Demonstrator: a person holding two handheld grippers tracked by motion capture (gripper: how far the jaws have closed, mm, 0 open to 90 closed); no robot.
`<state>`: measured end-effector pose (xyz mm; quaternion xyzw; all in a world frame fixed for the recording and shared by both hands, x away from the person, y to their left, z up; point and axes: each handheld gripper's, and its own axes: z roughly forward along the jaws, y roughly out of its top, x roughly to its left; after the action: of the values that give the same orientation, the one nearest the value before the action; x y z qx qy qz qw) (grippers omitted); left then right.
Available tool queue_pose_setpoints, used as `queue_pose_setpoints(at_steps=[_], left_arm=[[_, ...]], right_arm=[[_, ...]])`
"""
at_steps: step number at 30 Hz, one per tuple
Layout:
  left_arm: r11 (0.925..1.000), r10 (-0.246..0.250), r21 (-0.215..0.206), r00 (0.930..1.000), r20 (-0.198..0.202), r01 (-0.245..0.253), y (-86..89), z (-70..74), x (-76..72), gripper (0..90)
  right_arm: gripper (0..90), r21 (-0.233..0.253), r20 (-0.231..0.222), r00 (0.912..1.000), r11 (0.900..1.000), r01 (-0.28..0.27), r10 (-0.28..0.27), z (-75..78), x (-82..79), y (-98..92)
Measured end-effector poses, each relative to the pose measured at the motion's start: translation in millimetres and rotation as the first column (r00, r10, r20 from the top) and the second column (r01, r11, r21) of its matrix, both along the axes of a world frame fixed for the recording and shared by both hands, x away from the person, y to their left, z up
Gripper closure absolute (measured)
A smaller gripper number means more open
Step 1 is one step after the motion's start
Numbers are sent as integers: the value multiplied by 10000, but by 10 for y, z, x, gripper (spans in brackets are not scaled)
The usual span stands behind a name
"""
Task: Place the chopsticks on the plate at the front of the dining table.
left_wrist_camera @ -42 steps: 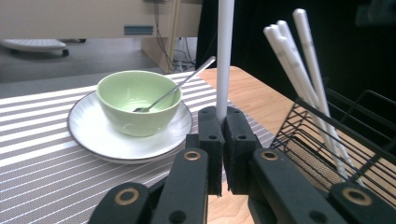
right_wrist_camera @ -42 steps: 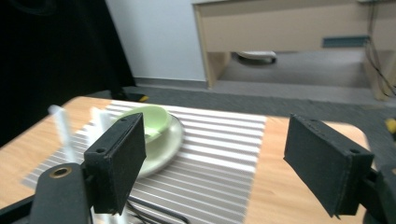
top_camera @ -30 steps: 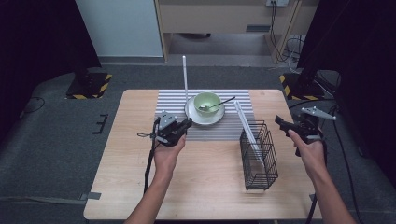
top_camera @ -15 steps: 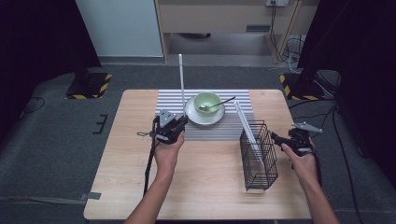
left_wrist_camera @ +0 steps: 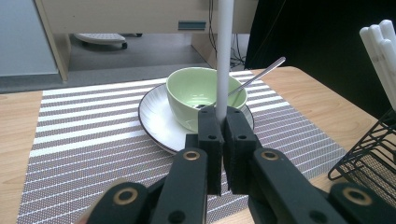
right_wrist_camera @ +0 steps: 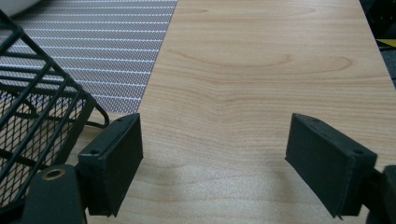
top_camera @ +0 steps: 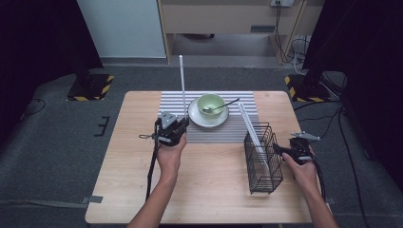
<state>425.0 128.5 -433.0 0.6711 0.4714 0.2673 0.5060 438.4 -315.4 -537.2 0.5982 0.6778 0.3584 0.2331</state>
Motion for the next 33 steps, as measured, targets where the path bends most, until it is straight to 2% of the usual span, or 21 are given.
queue_pose_setpoints(at_steps=[5, 10, 15, 19, 25, 30, 33], left_arm=[[10000, 0, -7, 10000, -67, -1, -35, -46, 9, 862], [10000, 91, -12, 9999, -101, -91, -46, -75, 14, 862], [9999, 136, -9, 9999, -99, -136, -72, -99, 19, 862], [9998, 154, -81, 9998, -92, -155, -102, -108, 16, 862], [9997, 205, -133, 9997, -162, -207, -141, -113, 36, 863], [9994, 307, -120, 9993, -232, -310, -155, -136, 74, 863], [9991, 387, -172, 9984, -411, -394, -154, -179, 116, 864]], right_arm=[[186, -83, -73, 10000, 10000, -46, 46, -37, -7, 9], [165, -425, -305, 9995, 9990, -133, 120, -94, -12, 31], [155, -599, -256, 9996, 9981, -134, 119, -117, -18, 51], [138, -1066, -167, 9997, 9941, -210, 193, -137, -34, 86], [61, -1099, -352, 9989, 9934, -342, 305, -144, -36, 99], [54, -1107, -385, 9989, 9933, -322, 281, -145, -38, 106], [54, -1110, -388, 9989, 9933, -321, 280, -145, -38, 106]])
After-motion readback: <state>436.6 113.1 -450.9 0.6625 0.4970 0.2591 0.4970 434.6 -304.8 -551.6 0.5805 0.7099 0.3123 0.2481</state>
